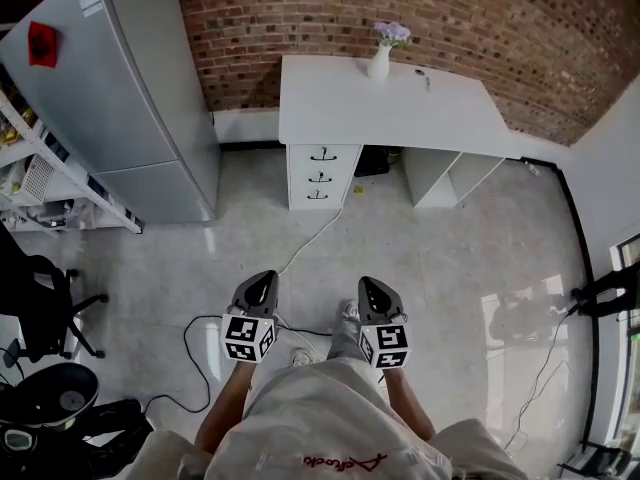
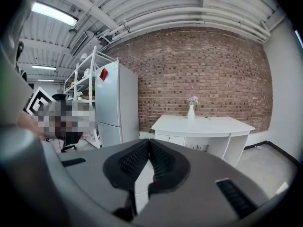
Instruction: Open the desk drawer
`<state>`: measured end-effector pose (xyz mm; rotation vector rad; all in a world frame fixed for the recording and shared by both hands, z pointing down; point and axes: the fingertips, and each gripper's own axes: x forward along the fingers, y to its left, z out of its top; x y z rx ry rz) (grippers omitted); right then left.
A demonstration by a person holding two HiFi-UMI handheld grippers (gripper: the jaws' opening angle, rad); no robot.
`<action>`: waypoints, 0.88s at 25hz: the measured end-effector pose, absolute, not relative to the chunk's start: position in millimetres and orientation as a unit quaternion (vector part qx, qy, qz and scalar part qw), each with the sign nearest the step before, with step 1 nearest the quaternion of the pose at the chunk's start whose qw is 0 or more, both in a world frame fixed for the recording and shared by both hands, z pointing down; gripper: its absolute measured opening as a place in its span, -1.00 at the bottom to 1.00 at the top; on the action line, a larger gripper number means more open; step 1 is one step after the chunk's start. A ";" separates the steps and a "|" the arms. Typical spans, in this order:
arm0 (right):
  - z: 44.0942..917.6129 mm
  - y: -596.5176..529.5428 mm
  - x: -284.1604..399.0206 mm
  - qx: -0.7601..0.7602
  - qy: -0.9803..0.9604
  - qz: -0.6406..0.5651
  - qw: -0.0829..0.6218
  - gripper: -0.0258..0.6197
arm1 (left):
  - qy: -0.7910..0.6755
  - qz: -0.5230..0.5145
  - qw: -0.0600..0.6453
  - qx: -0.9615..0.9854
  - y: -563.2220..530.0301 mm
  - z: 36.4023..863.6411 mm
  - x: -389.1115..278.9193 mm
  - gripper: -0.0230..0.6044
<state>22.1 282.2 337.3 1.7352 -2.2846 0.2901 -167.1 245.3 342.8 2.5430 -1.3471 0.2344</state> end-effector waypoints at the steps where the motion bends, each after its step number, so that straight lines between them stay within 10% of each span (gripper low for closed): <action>1: 338.4 280.3 21.6 0.596 -0.786 0.100 0.129 -0.87 | -0.463 0.080 0.128 0.873 243.2 344.1 -167.7 -0.89; 22: 381.2 77.2 71.0 0.544 -0.818 0.130 0.134 -0.87 | -0.503 0.094 0.148 0.847 61.9 370.8 -112.9 -0.89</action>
